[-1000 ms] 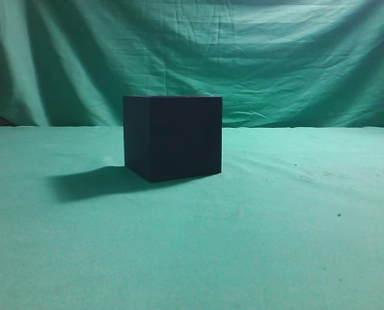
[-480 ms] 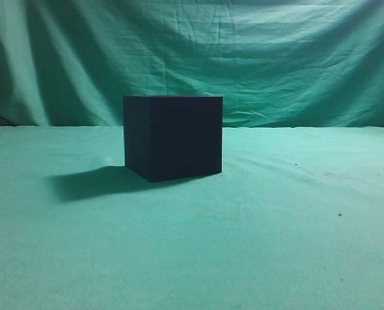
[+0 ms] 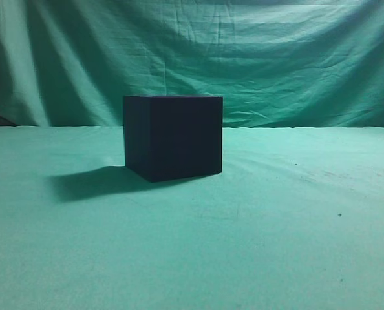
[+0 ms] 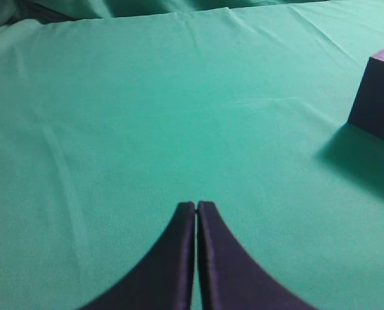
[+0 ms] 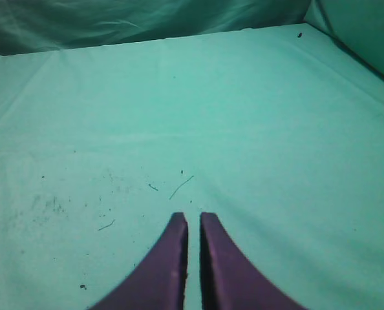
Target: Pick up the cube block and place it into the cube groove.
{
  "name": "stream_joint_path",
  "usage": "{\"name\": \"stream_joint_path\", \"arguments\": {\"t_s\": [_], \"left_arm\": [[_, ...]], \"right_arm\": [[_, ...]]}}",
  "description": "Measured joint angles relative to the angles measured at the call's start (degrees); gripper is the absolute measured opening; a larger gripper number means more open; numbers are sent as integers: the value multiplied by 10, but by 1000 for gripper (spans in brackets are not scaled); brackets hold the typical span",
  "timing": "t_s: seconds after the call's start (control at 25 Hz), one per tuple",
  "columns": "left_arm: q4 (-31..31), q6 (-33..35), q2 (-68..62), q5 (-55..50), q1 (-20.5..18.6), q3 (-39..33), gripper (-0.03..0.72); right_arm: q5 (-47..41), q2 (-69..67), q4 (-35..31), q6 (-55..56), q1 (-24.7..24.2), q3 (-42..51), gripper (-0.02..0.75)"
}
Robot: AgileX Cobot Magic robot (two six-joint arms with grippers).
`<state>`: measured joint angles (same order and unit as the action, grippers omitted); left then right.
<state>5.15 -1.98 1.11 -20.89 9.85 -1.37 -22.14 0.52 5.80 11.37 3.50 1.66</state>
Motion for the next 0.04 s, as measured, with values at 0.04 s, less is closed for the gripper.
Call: {"name": "stream_joint_path", "arguments": {"t_s": [0.04], "left_arm": [[0,0,0,0,0,0,0]], "right_arm": [[0,0,0,0,0,0,48]]}}
